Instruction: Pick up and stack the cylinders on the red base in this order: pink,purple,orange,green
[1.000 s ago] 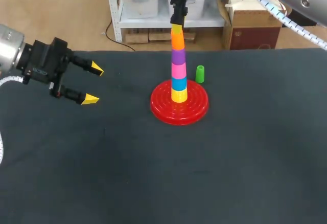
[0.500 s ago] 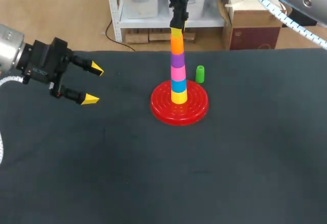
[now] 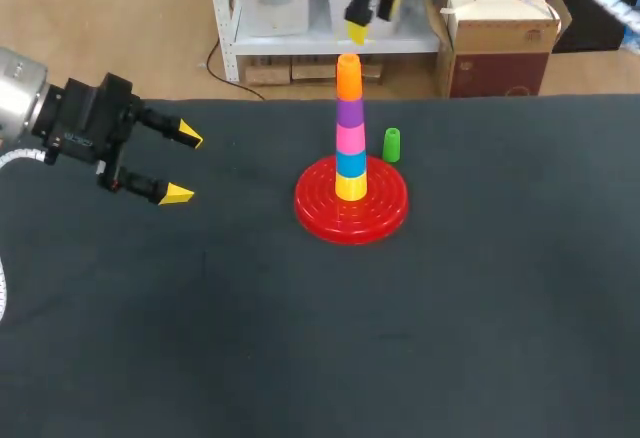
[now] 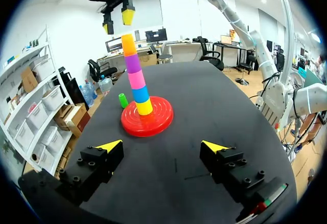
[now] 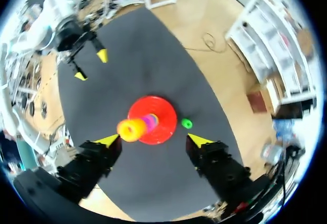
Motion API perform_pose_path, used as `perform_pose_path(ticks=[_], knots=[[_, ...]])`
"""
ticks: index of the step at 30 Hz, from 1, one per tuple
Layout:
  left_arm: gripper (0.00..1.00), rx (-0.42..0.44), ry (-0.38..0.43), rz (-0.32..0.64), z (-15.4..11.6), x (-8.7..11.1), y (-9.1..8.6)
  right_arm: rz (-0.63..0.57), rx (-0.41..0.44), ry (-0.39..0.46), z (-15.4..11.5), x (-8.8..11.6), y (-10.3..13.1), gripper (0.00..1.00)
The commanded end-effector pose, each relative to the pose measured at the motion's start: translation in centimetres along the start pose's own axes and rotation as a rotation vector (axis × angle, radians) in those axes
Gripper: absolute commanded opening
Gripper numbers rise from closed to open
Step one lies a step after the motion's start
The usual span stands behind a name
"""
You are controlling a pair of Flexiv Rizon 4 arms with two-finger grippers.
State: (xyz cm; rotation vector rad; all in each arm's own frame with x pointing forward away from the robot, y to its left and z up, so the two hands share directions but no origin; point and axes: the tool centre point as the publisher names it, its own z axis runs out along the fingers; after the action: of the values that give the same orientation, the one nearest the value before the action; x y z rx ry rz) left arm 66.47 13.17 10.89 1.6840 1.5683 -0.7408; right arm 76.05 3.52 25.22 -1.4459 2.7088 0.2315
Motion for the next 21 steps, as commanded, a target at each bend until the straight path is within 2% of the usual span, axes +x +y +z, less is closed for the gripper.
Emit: perform_pose_path(ticks=[1, 3, 7, 10, 17, 21], knots=[[1.00, -0.004, 0.001, 0.000, 0.0, 0.0, -0.1, 0.081, 0.085, -0.180, 2.2, 4.6, -1.0, 1.00], [1.00, -0.004, 0.001, 0.000, 0.0, 0.0, -0.1, 0.133, 0.086, -0.126, 4.3, 5.4, -2.7, 1.00], [1.00, -0.004, 0.001, 0.000, 0.0, 0.0, -0.1, 0.202, 0.070, -0.105, 8.2, 5.7, -5.1, 1.00], [1.00, -0.004, 0.001, 0.000, 0.0, 0.0, -0.1, 0.223, 0.047, -0.099, 11.0, 5.0, -6.7, 1.00], [1.00, -0.004, 0.001, 0.000, 0.0, 0.0, -0.1, 0.238, 0.040, -0.092, 14.9, 3.3, -8.9, 1.00], [1.00, -0.004, 0.001, 0.000, 0.0, 0.0, -0.1, 0.222, 0.020, -0.034, 16.7, 2.3, -9.8, 1.00]])
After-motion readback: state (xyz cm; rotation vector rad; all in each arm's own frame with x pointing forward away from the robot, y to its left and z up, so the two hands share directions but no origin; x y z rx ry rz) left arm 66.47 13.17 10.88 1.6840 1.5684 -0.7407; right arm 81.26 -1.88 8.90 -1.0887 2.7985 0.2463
